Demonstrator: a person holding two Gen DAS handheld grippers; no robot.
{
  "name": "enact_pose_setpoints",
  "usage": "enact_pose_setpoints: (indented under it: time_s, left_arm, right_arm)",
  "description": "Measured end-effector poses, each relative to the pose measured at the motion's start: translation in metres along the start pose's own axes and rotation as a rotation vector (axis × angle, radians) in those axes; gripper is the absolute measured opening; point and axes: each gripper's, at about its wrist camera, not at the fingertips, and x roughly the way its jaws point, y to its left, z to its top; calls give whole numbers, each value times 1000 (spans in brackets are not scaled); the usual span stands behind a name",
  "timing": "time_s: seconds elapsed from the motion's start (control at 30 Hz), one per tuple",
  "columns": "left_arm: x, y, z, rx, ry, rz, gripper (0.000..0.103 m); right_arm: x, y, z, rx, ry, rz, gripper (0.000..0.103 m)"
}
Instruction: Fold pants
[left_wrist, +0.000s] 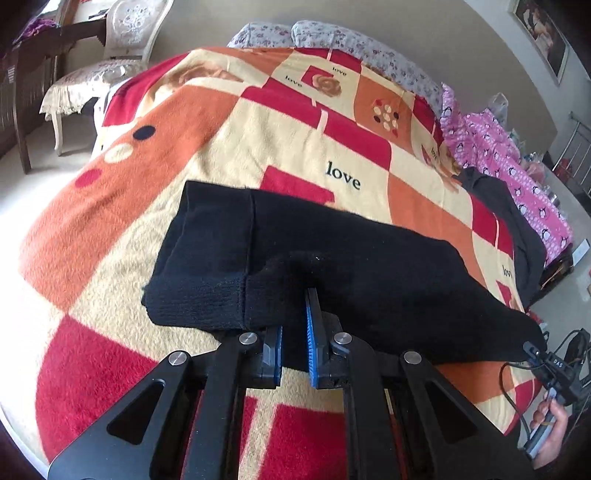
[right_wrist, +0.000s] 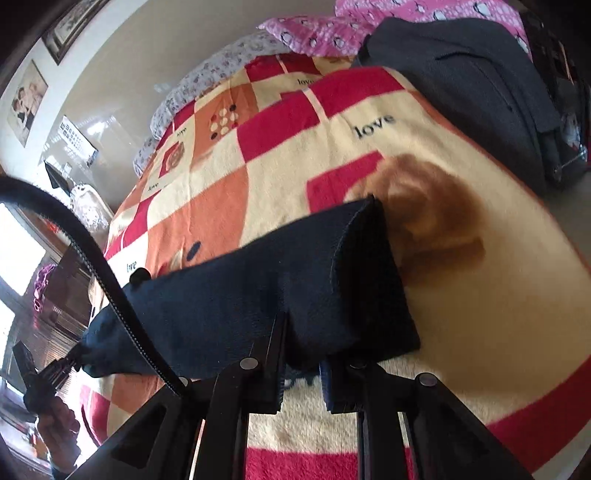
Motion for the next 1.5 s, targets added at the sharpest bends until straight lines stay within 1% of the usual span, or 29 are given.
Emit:
enact_pose_setpoints:
  time_s: [0.03, 0.07, 0.1, 0.13, 0.17, 0.2, 0.23, 0.3, 0.33, 0.43, 0.5, 0.53, 0.57, 0.67, 0.73, 0.8, 0.87, 0.9, 0.93, 0.97, 1.0, 1.03, 1.07, 1.1, 1.17, 1.27, 1.33, 1.4, 1.5]
  left_arm:
    - [0, 1, -2, -1, -4, -1, 9]
    - [-2, 1, -2, -2, -10, -3, 9]
    - [-4, 1, -1, -4, -15, -5, 9]
    - [-5, 1, 1, -3, -20, -5, 9]
    - [-5, 1, 1, -1, -20, -3, 9]
    - [-4, 1, 1, -2, -16, 1, 9]
    - [-3, 1, 0, -2, -14, 4, 9]
    - [-3, -1, -1, 20, -21, 20, 9]
    - [-3, -3, -2, 39, -25, 33, 9]
    - [-4, -9, -2, 79, -33, 68, 10]
    - [-6, -10, 0, 97, -36, 84, 11]
    - [-6, -9, 2, 96, -35, 80, 12]
    - [-6, -6, 4, 92, -32, 76, 13]
    - [-9, 0, 7, 76, -17, 51, 13]
    - [-14, 3, 7, 73, -23, 40, 13]
    - [-15, 5, 3, 71, -20, 35, 14]
    - [-13, 7, -2, 57, -7, 34, 14]
    - [-13, 9, -3, 47, -8, 28, 14]
    - [-13, 10, -4, 35, -8, 21, 14]
    - [-14, 12, -4, 21, -9, 11, 14]
    - [-14, 13, -4, 10, -9, 4, 15]
    - [-15, 14, -2, -1, -8, -8, 15]
    - [-16, 15, -1, -8, -6, -18, 15]
    - [-17, 17, 1, -12, -6, -28, 15]
    - [-18, 17, 3, -13, -5, -38, 15]
    - [-18, 15, 3, 21, 1, -33, 15]
    - [-16, 17, 1, 19, 11, -40, 15]
    - [-15, 21, 1, -6, 17, -62, 15]
    - [-15, 25, 2, -31, 24, -83, 15]
  right_arm:
    - [-2, -3, 2, 28, 3, 8, 17]
    - [-4, -6, 5, 57, -2, 14, 23]
    - [-8, -8, 8, 74, -24, 13, 43]
    - [-11, -9, 11, 84, -48, 19, 57]
    - [-12, -10, 14, 90, -62, 18, 57]
    - [-14, -12, 17, 88, -68, -8, 56]
    - [-15, -13, 19, 78, -75, -47, 46]
    - [-16, -16, 21, 30, -81, -163, 31]
    - [-15, -18, 20, 7, -73, -203, 31]
    - [-20, -24, 16, -17, -73, -223, 30]
    - [-26, -23, 17, -38, -92, -320, 30]
    - [-29, -22, 18, -42, -101, -356, 31]
    - [-34, -22, 20, -33, -114, -351, 31]
    - [-42, -15, 21, -13, -118, -278, 31]
    - [-43, -5, 20, -14, -124, -230, 34]
    - [-44, 13, 18, -33, -139, -137, 36]
    - [-43, 36, 18, -82, -164, -51, 46]
    - [-40, 52, 18, -121, -165, 11, 54]
    - [-35, 68, 19, -162, -150, 72, 57]
    - [-25, 91, 19, -220, -117, 145, 57]
    - [-14, 112, 19, -271, -82, 199, 57]
    - [-1, 134, 18, -325, -37, 251, 57]
    - [19, 161, 16, -392, 30, 302, 57]
    - [38, 186, 13, -450, 83, 328, 57]
    - [68, 228, 4, -564, 145, 351, 57]
    - [115, 294, -12, -756, 185, 369, 57]
    - [140, 327, -18, -822, 220, 413, 57]
    - [167, 361, -25, -884, 268, 462, 57]
    - [201, 398, -41, -983, 332, 467, 57]
